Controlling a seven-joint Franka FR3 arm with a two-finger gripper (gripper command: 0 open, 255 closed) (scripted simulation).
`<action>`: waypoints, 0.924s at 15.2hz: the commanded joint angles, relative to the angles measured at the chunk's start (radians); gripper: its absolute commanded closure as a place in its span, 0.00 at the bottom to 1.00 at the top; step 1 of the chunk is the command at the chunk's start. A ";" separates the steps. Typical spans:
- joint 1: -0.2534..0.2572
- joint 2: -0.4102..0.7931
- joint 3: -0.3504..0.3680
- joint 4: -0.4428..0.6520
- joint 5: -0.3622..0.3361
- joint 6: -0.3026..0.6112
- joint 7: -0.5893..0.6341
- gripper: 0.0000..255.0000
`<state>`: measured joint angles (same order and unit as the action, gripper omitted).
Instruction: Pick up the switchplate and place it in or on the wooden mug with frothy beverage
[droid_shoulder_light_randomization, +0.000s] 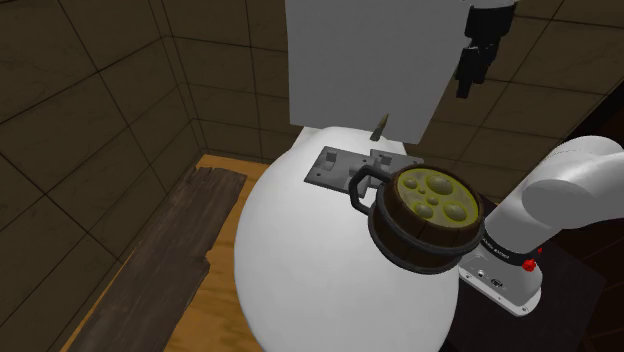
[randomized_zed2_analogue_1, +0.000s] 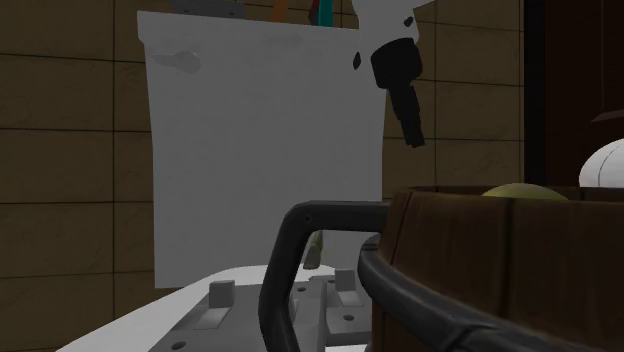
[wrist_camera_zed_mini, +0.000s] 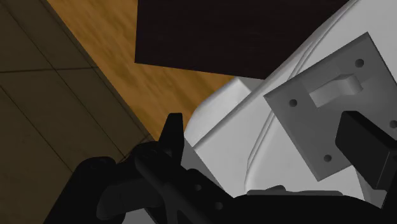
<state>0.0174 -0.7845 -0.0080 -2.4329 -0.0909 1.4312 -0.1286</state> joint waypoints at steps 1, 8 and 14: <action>0.000 0.000 0.000 0.000 0.000 0.000 0.000 0.00; 0.047 -0.149 0.147 -0.244 0.121 0.188 0.200 0.00; 0.116 -0.186 0.314 -0.397 0.246 0.382 0.384 0.00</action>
<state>0.1208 -0.9769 0.2720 -2.8064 0.1301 1.7678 0.2183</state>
